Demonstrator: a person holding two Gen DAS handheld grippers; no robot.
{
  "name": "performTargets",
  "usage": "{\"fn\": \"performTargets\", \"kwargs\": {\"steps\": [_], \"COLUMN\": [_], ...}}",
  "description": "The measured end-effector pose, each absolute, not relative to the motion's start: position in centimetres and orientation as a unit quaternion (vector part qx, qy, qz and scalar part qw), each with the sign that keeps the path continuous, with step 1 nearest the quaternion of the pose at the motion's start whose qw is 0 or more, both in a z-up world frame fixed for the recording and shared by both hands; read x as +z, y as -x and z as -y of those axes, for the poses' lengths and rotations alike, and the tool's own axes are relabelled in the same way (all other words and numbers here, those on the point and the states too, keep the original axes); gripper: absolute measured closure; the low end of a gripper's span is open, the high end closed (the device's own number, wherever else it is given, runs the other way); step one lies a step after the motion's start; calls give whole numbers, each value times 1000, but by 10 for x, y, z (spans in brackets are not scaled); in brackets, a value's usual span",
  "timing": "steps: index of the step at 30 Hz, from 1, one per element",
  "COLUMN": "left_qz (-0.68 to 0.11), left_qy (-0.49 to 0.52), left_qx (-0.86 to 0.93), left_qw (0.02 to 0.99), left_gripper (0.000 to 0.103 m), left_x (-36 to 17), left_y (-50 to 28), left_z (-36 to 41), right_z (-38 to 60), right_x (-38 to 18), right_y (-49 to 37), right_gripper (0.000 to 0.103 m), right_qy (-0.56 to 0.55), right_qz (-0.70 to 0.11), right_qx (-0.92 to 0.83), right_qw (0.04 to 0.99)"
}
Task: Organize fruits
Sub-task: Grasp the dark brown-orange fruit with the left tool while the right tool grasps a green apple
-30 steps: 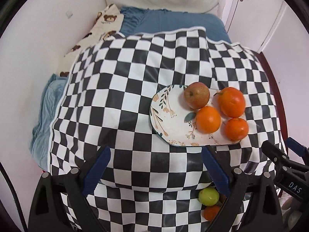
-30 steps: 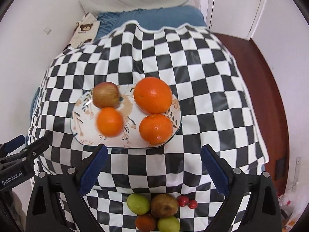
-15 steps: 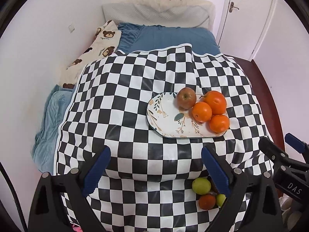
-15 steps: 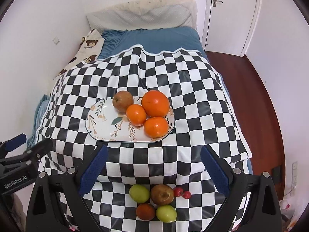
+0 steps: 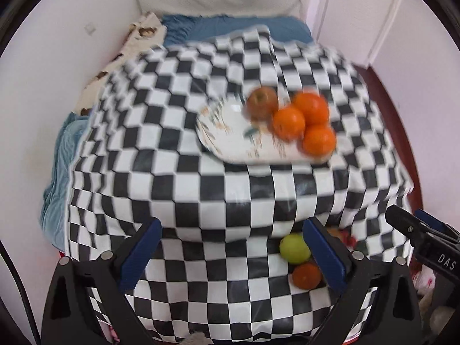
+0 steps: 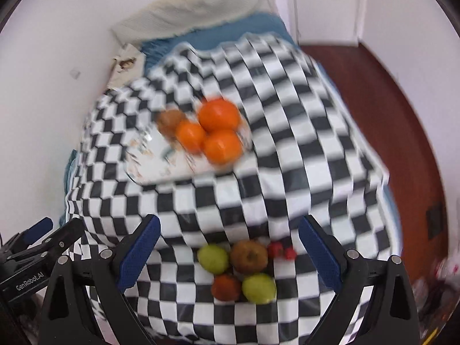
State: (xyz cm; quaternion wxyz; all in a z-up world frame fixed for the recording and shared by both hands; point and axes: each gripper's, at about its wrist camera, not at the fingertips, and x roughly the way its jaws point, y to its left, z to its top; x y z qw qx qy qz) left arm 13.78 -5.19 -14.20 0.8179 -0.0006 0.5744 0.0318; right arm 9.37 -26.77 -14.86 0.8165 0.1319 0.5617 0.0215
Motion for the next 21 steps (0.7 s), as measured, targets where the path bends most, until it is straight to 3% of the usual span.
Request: {"fn": "performTargets", "kwargs": {"steps": [4,6,15,17,20,21], "left_qz": [-634,-667,-752,-754,-752,-752], "left_qy": [11,19,83,105,141,138], "left_qx": [-2,-20,-94,-105,-118,-118], "left_qw": [773,745,647,640,633,634], "left_gripper": [2,2,3,11,38,53], "left_x": [-196,-225,-314,-323,-330,-330], "left_y": [-141,-138,-126,-125,-123,-122], "left_z": [74,86,126,129,127,127], "right_z": [293,303,328,331,331,331], "right_x": [-209,-236,-293,-296,-300,-301], "right_y": [-85,-79,-45,-42,-40,-40], "right_gripper": [9,36,38,38,38,38], "right_qy": [-186,-215,-267,-271,-278,-282], "right_qz": [-614,-634,-662,-665,-667,-667], "right_qx": [20,24,17,17,25,30], "right_qw": [767,742,699,696,691,689]}}
